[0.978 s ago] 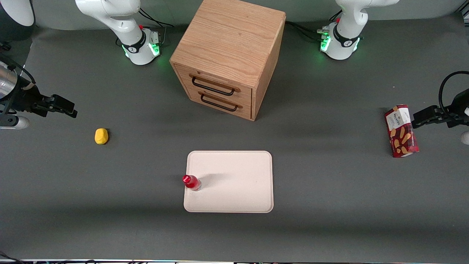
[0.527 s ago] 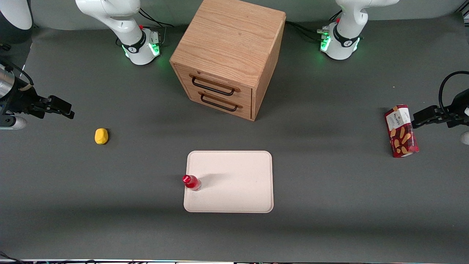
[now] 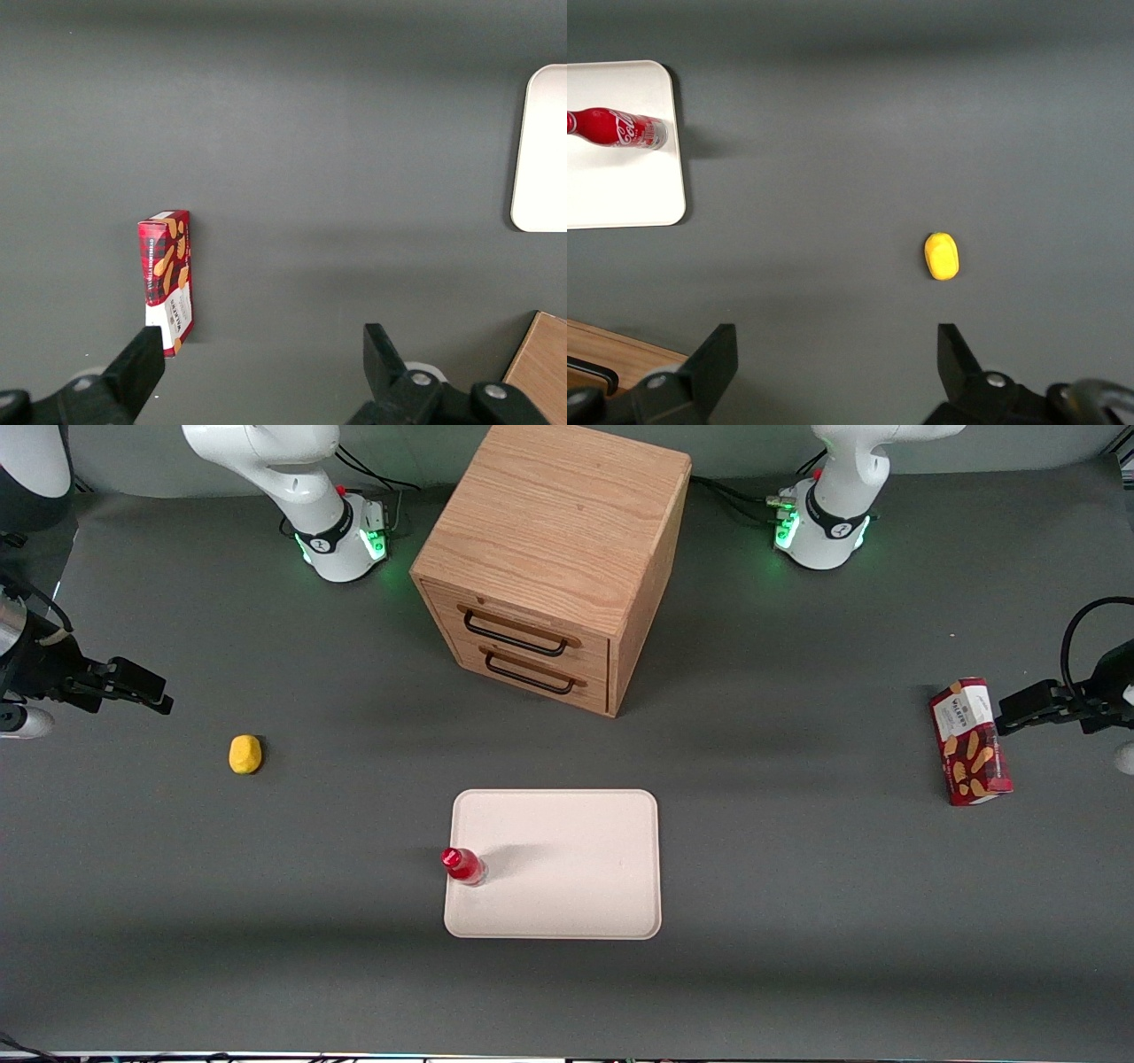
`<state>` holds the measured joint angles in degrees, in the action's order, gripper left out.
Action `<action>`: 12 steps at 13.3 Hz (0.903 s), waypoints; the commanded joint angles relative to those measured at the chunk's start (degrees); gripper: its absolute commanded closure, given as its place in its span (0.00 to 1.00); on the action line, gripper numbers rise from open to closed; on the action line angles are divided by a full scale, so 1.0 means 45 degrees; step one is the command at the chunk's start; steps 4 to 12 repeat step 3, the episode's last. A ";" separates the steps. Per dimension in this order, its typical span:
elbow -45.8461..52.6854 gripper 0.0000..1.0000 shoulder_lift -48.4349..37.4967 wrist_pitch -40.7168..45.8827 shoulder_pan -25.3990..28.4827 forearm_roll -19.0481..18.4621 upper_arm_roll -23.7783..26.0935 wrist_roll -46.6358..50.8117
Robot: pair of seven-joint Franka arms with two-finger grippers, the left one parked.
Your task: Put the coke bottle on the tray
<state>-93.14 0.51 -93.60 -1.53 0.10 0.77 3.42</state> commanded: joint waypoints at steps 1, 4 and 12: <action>-0.0299 0.00 -0.0368 -0.0216 0.0223 0.0017 -0.0192 -0.0312; -0.0280 0.00 -0.0368 -0.0177 0.0204 0.0017 -0.0192 -0.0273; -0.0280 0.00 -0.0368 -0.0177 0.0204 0.0017 -0.0192 -0.0273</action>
